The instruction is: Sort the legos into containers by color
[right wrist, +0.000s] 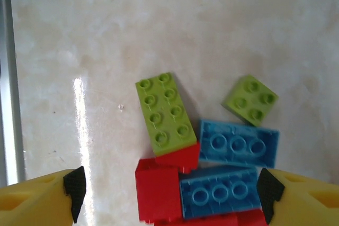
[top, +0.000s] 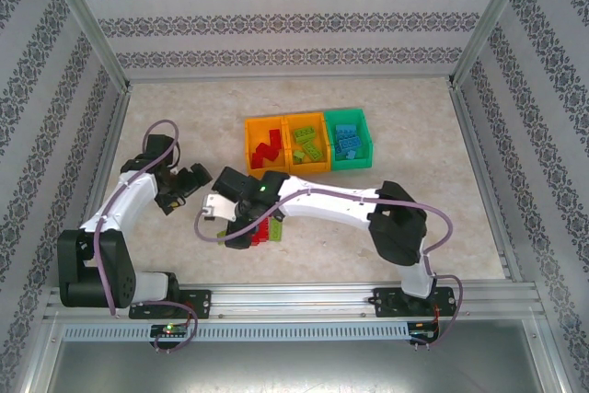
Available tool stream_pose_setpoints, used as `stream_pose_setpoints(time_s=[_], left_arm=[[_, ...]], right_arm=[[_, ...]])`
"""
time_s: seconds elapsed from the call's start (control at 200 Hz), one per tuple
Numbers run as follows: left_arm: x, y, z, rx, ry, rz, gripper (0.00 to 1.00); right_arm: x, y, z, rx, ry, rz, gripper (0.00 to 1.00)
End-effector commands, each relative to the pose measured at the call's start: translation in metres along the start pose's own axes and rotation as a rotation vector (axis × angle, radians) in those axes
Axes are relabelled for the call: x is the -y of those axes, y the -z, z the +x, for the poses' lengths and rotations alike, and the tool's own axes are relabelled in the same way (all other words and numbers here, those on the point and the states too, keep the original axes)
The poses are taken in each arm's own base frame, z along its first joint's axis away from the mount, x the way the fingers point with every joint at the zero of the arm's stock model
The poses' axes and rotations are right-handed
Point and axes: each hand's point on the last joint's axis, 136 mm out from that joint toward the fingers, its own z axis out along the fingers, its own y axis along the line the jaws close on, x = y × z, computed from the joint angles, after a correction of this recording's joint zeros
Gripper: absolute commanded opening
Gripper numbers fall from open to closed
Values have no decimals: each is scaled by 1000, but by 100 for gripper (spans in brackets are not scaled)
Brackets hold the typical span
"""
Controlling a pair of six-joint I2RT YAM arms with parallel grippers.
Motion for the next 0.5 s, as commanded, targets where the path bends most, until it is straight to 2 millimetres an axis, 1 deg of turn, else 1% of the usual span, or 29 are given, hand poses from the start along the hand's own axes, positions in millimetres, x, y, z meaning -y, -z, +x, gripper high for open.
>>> stream_pose_setpoints(time_s=[0.0,0.145,0.285,0.495], left_arm=[[-2,-1,4,-52,43,42,100],[-5,-2,3,-59,56,48,100],[-6,-5,4,-71,64,51,100],[-8,-7,6,-75,69,53,100]], right_arm=[[-7,-19,6,-62,160,-22,86],[-11,-30,-3,-42,190,-49,85],[-10,-46,-3,-67,209,-67,83],[-9,-62,-8,-72,210,-87,81]])
